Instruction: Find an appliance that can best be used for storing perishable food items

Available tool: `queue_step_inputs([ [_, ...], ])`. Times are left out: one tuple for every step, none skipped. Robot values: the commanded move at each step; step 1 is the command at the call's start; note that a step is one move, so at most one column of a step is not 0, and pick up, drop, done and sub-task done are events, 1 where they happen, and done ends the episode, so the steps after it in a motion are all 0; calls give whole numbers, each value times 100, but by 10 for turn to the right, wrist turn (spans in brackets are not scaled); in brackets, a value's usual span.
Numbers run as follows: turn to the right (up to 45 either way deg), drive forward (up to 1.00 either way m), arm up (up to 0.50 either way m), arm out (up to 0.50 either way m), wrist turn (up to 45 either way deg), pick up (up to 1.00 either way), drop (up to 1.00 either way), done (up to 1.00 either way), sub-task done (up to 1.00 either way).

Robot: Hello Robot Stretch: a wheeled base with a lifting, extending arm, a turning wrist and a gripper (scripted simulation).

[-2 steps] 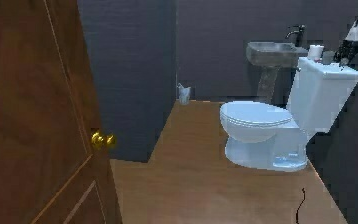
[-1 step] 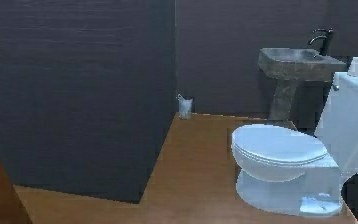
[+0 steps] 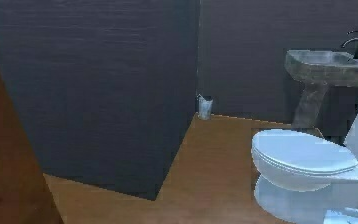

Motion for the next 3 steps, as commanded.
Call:
queue_step_inputs([
  [0, 65, 0, 0, 0, 0, 0, 0, 0],
  [-450, 0, 0, 0, 0, 0, 0, 0, 0],
  [-270, 0, 0, 0, 0, 0, 0, 0, 0],
])
